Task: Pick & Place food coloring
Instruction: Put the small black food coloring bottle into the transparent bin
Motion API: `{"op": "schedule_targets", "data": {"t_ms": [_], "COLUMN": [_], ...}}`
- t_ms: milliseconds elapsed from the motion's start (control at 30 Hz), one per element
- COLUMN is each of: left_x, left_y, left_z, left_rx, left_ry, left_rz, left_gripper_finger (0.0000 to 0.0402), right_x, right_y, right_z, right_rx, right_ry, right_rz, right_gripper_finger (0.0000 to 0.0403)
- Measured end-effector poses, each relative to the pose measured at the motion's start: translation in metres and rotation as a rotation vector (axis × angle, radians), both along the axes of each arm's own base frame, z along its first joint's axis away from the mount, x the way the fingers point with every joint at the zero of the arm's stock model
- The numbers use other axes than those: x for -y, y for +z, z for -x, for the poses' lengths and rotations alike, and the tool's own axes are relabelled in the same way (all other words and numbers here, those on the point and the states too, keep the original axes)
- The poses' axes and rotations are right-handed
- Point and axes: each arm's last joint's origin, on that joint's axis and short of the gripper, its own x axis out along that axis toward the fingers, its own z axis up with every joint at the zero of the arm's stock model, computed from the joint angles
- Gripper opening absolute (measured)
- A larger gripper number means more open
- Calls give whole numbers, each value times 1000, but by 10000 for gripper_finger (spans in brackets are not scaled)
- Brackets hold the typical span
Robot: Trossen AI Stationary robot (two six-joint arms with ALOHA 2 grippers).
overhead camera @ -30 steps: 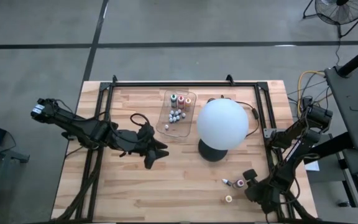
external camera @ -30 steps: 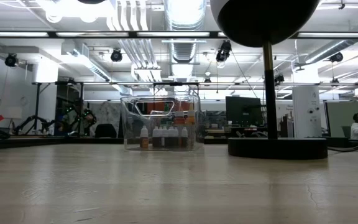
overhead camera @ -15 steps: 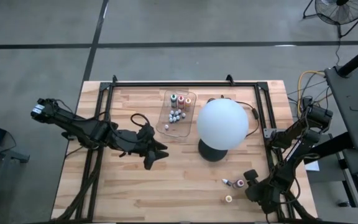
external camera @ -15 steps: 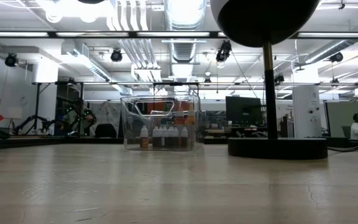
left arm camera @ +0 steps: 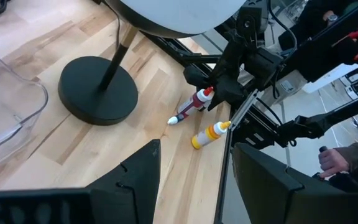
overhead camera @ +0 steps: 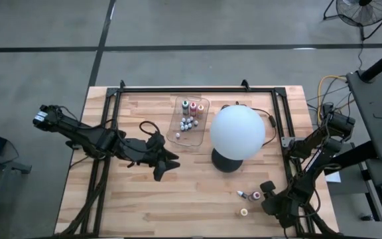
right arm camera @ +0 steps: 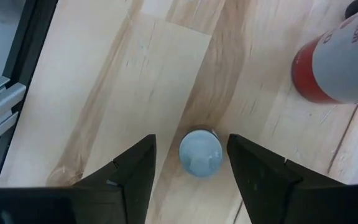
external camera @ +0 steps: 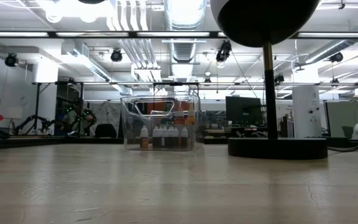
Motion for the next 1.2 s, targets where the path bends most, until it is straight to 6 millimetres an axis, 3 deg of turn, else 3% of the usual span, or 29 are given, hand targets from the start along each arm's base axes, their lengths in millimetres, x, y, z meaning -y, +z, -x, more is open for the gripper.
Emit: {"op": "schedule_targets", "data": {"t_ms": [667,1200], "left_x": [-1,-1], "left_y": [0,-1], "left_z": [0,-1], "left_rx": [3,3], "left_ry": [6,10], "left_rz": [-34,-35], "left_gripper_finger": [170,170], "right_x": [0,0], "right_y": [0,0], "right_z": [1,1], "right_rx": [16,25], "right_ry": [18,-1], "right_rz": [9,15], "right_gripper_finger": [192,132]}}
